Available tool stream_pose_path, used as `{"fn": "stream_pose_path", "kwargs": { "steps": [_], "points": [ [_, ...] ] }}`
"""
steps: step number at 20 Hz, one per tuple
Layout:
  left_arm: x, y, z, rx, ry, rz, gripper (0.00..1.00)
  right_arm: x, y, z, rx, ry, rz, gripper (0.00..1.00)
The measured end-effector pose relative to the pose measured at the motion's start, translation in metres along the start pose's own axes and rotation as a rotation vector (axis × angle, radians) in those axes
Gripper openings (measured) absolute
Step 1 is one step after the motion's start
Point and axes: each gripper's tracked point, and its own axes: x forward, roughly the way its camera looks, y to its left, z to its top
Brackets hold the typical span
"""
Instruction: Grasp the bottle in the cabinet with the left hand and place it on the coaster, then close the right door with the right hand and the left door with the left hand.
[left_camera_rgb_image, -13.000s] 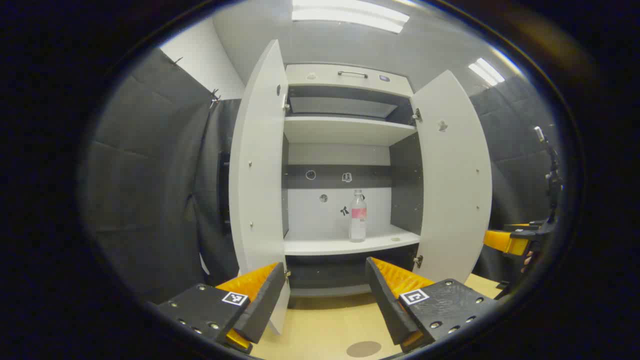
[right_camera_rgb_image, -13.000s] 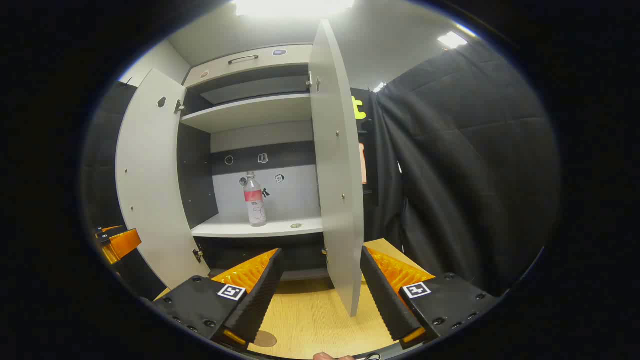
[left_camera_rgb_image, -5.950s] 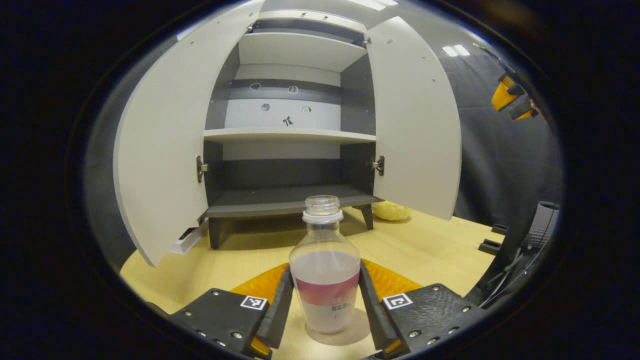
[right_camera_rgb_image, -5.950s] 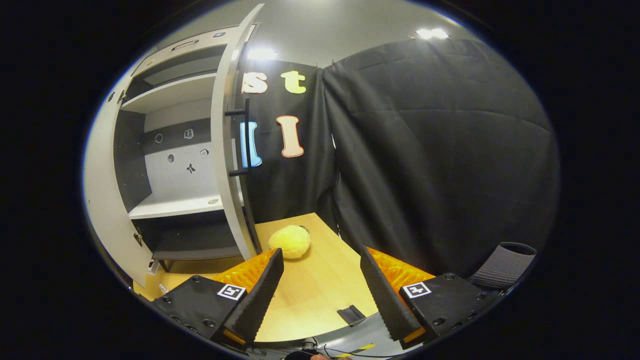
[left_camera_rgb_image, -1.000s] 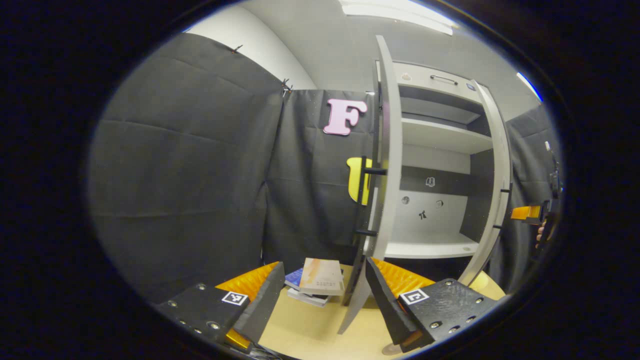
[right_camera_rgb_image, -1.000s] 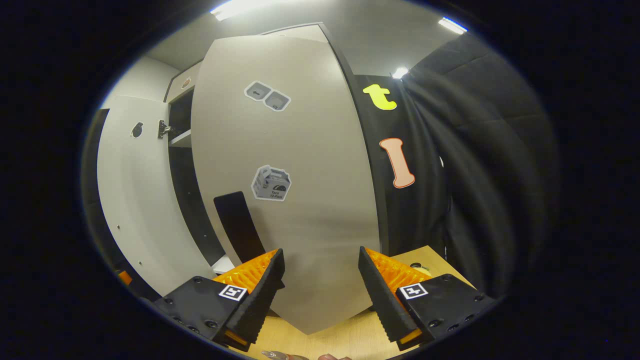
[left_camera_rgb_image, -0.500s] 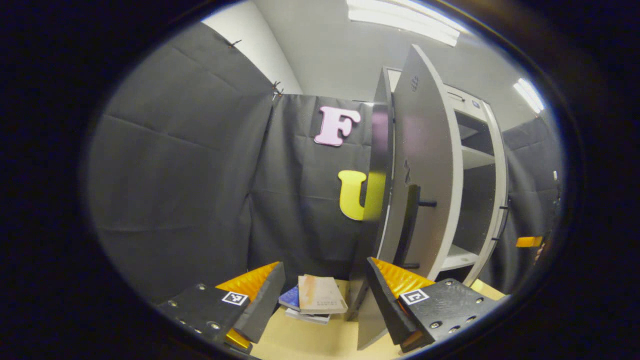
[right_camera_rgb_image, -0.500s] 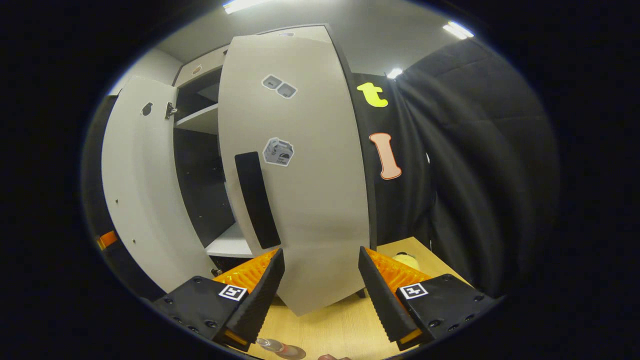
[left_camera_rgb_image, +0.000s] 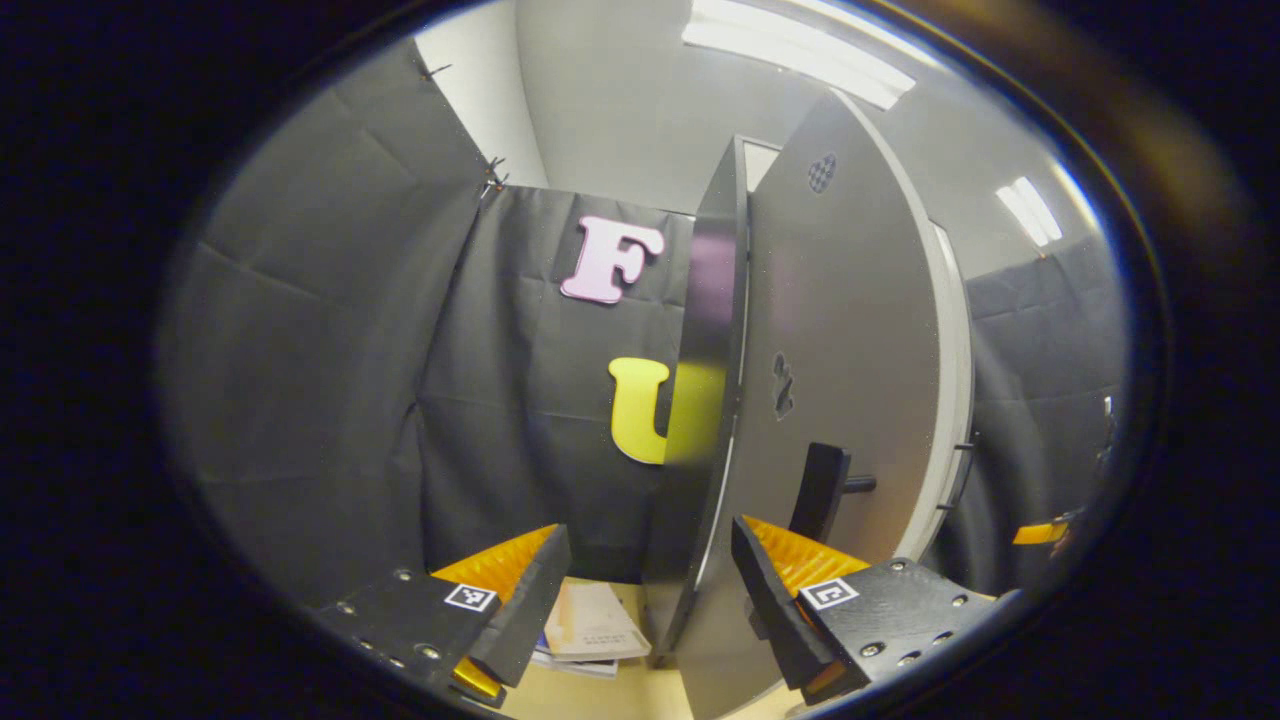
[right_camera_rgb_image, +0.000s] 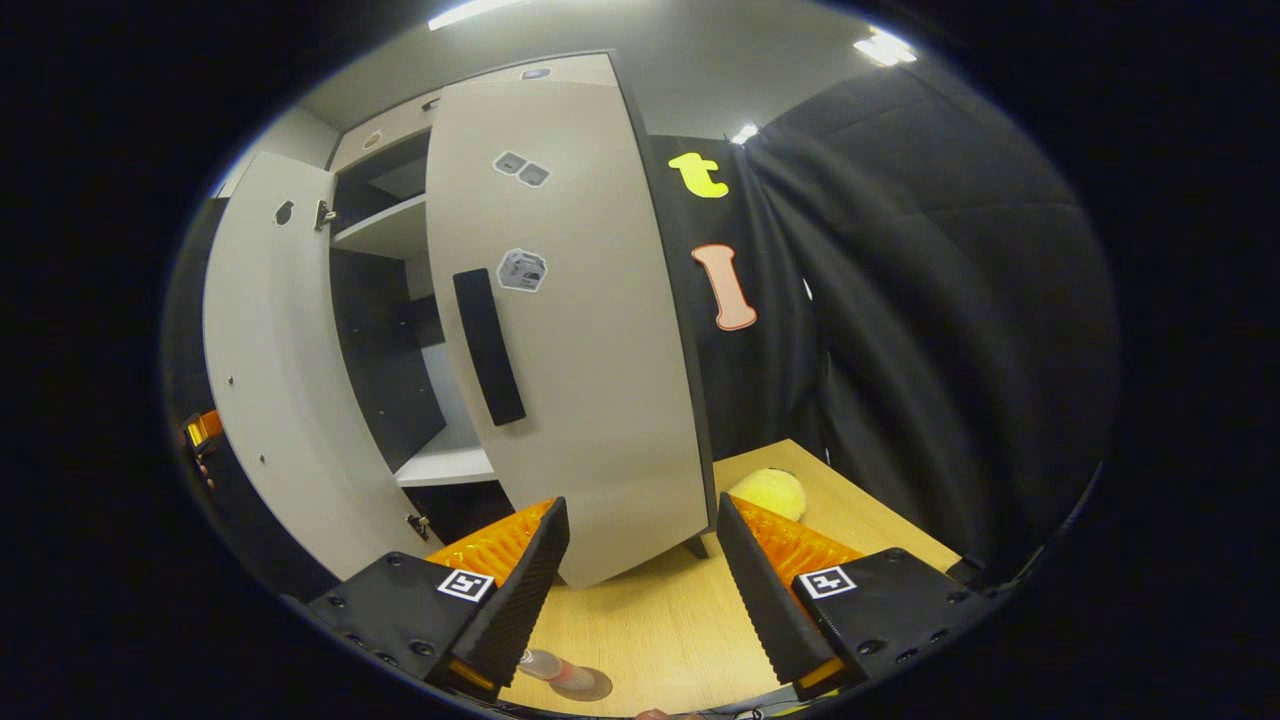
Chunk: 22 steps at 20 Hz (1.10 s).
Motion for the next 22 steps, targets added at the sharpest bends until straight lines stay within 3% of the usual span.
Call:
{"fn": "stream_pose_path", "kwargs": {
  "steps": [1,7,9,10,12,22],
  "points": [
    [0.006,0.000,-0.001,0.006,-0.003,0.000,0.94,-0.002,-0.006,-0.003,0.018,0.010,-0.014,0.95],
    [0.001,-0.004,-0.001,0.067,-0.006,0.033,0.94,-0.006,-0.031,-0.005,0.033,0.023,-0.083,0.95],
    [0.000,-0.010,0.003,0.126,-0.013,0.050,0.89,-0.003,-0.032,-0.003,0.039,0.016,-0.081,0.95],
    [0.000,-0.013,0.005,0.148,-0.014,0.056,0.94,-0.002,-0.031,-0.004,0.042,0.016,-0.077,0.95],
    [0.002,-0.018,0.006,0.169,-0.011,0.056,0.93,-0.001,-0.027,-0.006,0.041,0.019,-0.065,0.95],
    [0.016,-0.077,-0.013,0.063,0.031,-0.048,0.99,0.001,-0.021,-0.024,0.050,0.057,-0.028,0.95]
  ]
}}
